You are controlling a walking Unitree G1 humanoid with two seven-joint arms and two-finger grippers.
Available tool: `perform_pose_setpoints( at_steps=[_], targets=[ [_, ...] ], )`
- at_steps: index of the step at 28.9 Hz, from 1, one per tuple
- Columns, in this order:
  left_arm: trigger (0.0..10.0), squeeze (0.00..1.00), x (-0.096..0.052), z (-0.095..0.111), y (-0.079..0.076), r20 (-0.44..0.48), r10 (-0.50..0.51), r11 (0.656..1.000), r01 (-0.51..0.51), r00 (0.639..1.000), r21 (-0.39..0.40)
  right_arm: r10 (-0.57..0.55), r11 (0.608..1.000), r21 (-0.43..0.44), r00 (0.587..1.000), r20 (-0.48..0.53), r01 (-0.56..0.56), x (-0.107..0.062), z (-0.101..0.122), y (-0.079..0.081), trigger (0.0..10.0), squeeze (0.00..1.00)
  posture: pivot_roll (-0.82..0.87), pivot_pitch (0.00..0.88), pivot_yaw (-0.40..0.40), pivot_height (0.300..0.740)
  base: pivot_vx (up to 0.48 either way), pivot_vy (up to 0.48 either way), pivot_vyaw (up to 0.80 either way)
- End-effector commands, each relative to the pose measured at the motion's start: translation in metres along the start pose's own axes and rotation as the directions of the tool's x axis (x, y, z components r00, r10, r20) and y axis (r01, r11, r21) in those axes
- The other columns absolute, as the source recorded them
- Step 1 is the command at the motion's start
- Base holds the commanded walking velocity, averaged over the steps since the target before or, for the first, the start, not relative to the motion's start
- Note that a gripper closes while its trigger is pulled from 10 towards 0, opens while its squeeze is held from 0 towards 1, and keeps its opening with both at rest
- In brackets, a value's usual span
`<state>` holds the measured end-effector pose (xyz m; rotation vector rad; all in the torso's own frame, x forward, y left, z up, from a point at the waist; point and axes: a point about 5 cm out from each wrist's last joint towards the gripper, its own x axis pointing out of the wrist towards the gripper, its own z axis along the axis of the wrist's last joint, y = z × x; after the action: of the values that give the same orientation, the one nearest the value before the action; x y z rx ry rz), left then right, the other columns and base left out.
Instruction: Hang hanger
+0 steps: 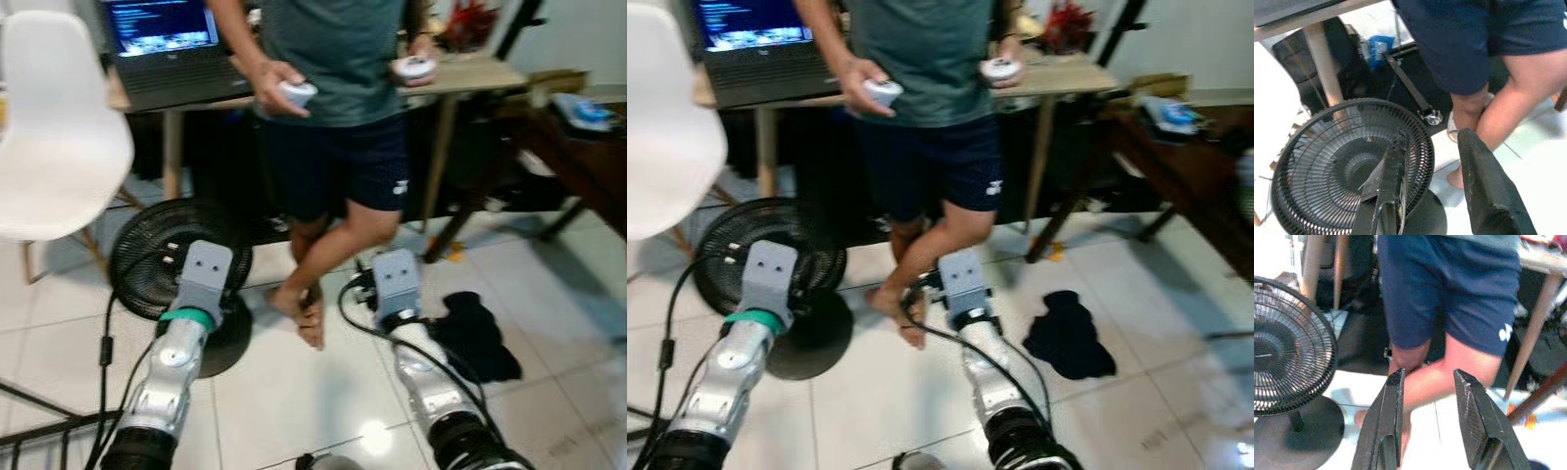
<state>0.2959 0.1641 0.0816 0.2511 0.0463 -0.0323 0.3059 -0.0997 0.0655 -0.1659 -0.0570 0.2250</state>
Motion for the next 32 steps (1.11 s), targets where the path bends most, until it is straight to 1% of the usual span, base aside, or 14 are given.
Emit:
perform_pose_setpoints(
  at_steps=[1,3,7,8,9,12,18,22,26,27,28,31,32],
  targets=[
    [10.0,0.00,-0.001,0.002,-0.006,0.001,-0.022,1.000,0.022,1.000,-0.005,-0.028,1.000,-0.009,0.999,-0.016,0.028,-0.003,-0.004,-0.010,10.0,0.00,0.03,0.000,0.005,0.733,0.000,0.000,-0.80],
    [10.0,0.00,-0.001,0.003,-0.008,0.011,-0.045,0.999,0.045,0.999,0.024,-0.050,0.999,-0.004,0.999,-0.014,0.050,-0.003,-0.003,-0.013,10.0,0.00,0.02,0.000,0.048,0.733,0.000,0.000,-0.80],
    [10.0,0.00,-0.001,0.004,-0.009,0.010,-0.060,0.998,0.059,0.998,0.035,-0.080,0.997,0.014,0.997,-0.019,0.080,-0.003,-0.004,-0.015,10.0,0.00,0.02,0.000,0.048,0.733,0.000,0.000,-0.80],
    [10.0,0.00,0.000,0.005,-0.007,0.011,-0.066,0.997,0.066,0.998,0.045,-0.099,0.995,0.031,0.995,-0.020,0.100,-0.003,-0.004,-0.016,10.0,0.00,0.01,0.000,0.089,0.733,0.000,0.000,-0.80],
    [10.0,0.00,0.002,0.007,-0.004,0.012,-0.070,0.996,0.069,0.997,0.053,-0.114,0.992,0.043,0.993,-0.020,0.115,-0.002,-0.003,-0.016,10.0,0.00,0.01,0.000,0.092,0.733,0.000,0.000,-0.80],
    [10.0,0.00,0.006,0.011,-0.001,0.019,-0.069,0.996,0.068,0.997,0.061,-0.128,0.990,0.056,0.992,-0.017,0.129,-0.002,-0.002,-0.016,10.0,0.00,0.01,0.000,0.088,0.733,0.000,0.000,-0.80],
    [10.0,0.00,0.008,0.016,-0.002,0.031,-0.062,0.997,0.060,0.998,0.052,-0.115,0.992,0.051,0.993,-0.005,0.115,0.000,0.002,-0.016,10.0,0.00,0.01,0.000,0.080,0.733,0.000,0.000,-0.80],
    [10.0,0.00,0.006,0.023,-0.005,0.055,-0.061,0.997,0.059,0.997,0.040,-0.121,0.992,0.054,0.992,0.044,0.118,0.007,0.015,-0.021,10.0,0.00,0.02,0.000,0.069,0.733,0.000,0.000,-0.80],
    [10.0,0.00,0.006,0.026,-0.005,0.064,-0.061,0.998,0.059,0.996,0.039,-0.123,0.991,0.057,0.991,0.061,0.119,0.008,0.020,-0.022,10.0,0.00,0.02,0.000,0.068,0.733,0.000,0.000,-0.80],
    [10.0,0.00,0.006,0.029,-0.005,0.073,-0.061,0.998,0.059,0.995,0.038,-0.125,0.991,0.062,0.989,0.079,0.121,0.010,0.025,-0.022,10.0,0.00,0.02,0.000,0.068,0.733,0.000,0.000,-0.80],
    [10.0,0.00,0.007,0.039,-0.003,0.098,-0.058,0.998,0.055,0.993,0.031,-0.134,0.989,0.077,0.982,0.135,0.125,0.015,0.040,-0.023,10.0,0.00,0.02,0.000,0.067,0.733,0.000,0.000,-0.80],
    [10.0,0.00,0.008,0.043,-0.002,0.107,-0.056,0.998,0.054,0.993,0.028,-0.138,0.989,0.083,0.978,0.155,0.126,0.017,0.046,-0.024,10.0,0.00,0.02,0.000,0.067,0.733,0.000,0.000,-0.80],
    [10.0,0.00,0.009,0.058,0.000,0.153,-0.051,0.999,0.050,0.987,0.011,-0.152,0.986,0.100,0.962,0.226,0.132,0.021,0.066,-0.026,10.0,0.00,0.02,0.000,0.068,0.733,0.000,0.000,-0.80]
  ],
)
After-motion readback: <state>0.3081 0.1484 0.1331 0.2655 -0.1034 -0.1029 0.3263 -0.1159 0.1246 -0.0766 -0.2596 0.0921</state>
